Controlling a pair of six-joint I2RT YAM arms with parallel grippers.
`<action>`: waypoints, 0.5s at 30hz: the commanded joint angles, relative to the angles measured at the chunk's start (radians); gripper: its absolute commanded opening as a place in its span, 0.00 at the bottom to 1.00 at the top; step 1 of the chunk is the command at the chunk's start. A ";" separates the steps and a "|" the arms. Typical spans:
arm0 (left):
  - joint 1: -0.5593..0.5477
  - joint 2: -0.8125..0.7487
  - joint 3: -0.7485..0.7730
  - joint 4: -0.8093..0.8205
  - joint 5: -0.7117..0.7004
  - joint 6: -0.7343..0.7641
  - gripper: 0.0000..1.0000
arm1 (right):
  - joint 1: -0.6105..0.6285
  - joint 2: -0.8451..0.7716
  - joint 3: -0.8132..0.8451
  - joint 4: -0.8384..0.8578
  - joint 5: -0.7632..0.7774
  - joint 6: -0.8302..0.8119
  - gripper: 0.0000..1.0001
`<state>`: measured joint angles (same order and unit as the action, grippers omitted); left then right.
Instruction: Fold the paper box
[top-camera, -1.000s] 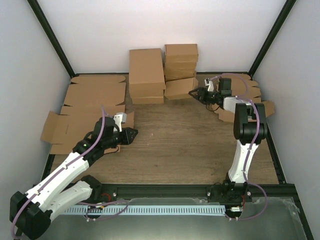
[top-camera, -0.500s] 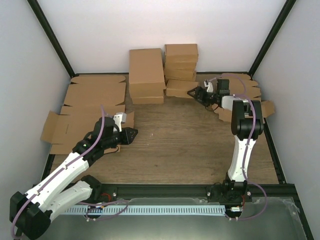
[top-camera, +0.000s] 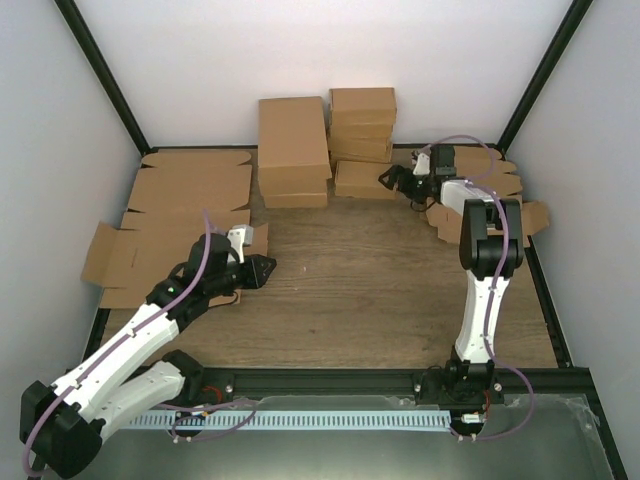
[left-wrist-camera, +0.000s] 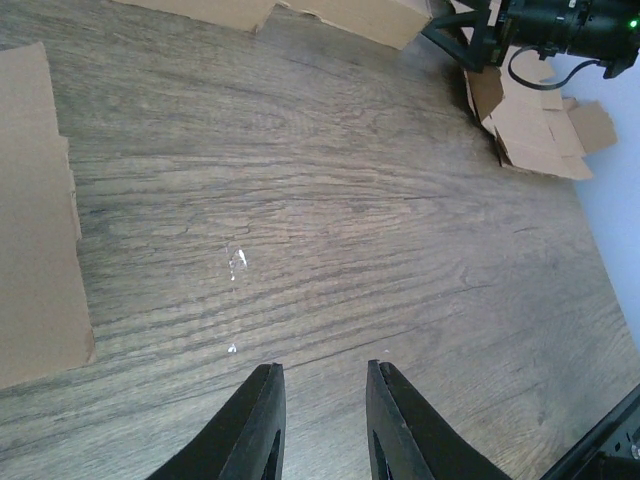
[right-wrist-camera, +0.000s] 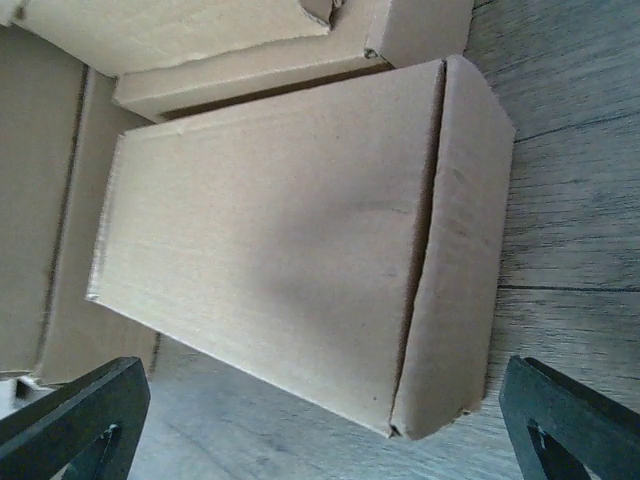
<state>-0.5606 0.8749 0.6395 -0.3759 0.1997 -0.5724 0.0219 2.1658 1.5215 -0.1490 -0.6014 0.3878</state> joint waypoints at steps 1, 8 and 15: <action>0.002 -0.007 0.002 0.023 -0.007 -0.001 0.26 | 0.038 -0.006 0.032 -0.046 0.133 -0.127 1.00; 0.002 0.008 0.007 0.024 -0.006 0.005 0.26 | 0.062 -0.024 0.000 0.060 0.159 -0.247 1.00; 0.002 0.008 0.009 0.019 -0.015 0.008 0.26 | 0.062 0.008 0.034 0.073 0.104 -0.291 1.00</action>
<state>-0.5610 0.8810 0.6399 -0.3763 0.1932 -0.5724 0.0822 2.1643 1.5063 -0.1097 -0.4755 0.1520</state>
